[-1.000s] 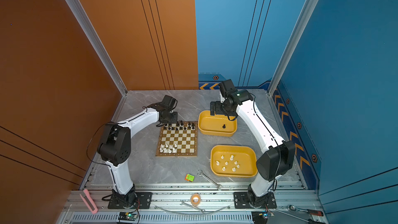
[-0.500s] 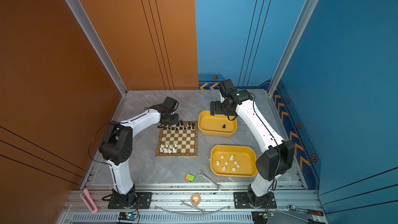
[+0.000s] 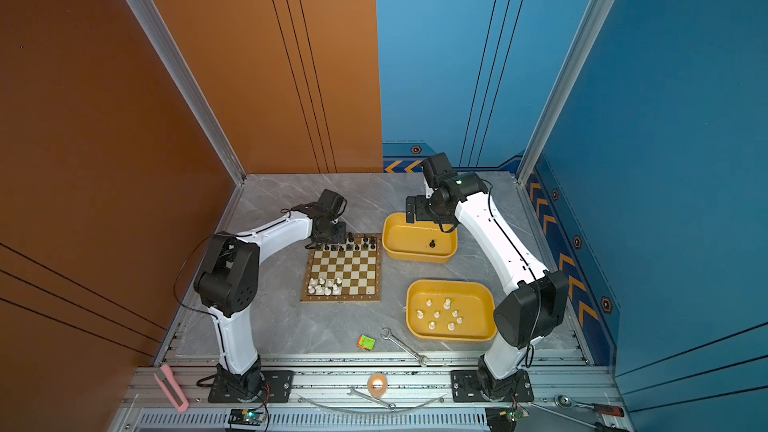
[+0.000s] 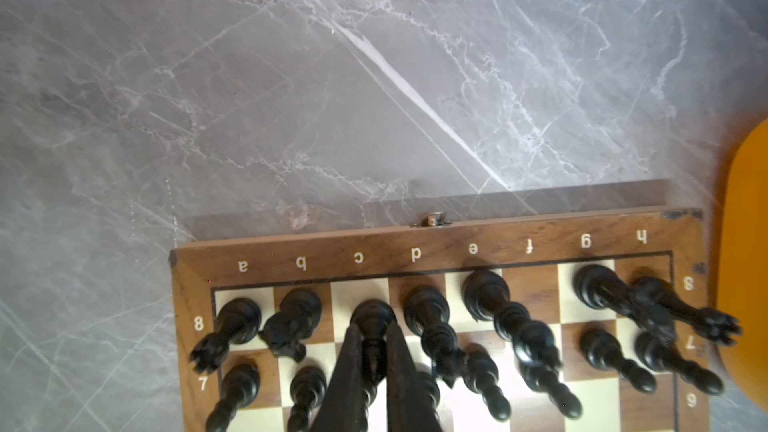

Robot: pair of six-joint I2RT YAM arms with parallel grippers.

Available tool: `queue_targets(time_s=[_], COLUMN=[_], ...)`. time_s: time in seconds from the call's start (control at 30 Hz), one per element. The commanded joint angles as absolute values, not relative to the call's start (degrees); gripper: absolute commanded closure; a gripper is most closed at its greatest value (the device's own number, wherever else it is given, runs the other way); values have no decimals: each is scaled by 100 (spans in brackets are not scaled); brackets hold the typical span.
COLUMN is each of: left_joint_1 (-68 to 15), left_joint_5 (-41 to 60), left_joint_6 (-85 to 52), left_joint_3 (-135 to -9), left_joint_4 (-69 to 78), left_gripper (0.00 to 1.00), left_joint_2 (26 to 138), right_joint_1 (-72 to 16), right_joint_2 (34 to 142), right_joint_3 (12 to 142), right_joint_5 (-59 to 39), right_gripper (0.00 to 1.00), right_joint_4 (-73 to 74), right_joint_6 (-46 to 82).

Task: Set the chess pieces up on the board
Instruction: 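Lower the black pawn onto a pawn-rank square and open the left gripper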

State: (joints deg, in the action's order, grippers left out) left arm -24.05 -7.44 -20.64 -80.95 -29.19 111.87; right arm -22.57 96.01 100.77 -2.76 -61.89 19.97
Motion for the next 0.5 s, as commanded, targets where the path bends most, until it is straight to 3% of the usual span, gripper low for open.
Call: queue_targets(time_s=[0.0, 0.47], left_joint_1=[-2432, -2390], left_joint_5=[-812, -885], left_joint_6=[-2109, -2096], left_joint_3=[-8012, -8016], left_joint_4=[-2885, -2892], left_gripper=[100, 99], left_joint_2=[11292, 11302], right_joint_1=[-2294, -2294], right_joint_2=[9598, 9641], right_joint_3=[10187, 10204], right_joint_5=[-101, -122], right_gripper=[0, 0], right_joint_4=[-6408, -6407], right_joint_6=[2013, 2020])
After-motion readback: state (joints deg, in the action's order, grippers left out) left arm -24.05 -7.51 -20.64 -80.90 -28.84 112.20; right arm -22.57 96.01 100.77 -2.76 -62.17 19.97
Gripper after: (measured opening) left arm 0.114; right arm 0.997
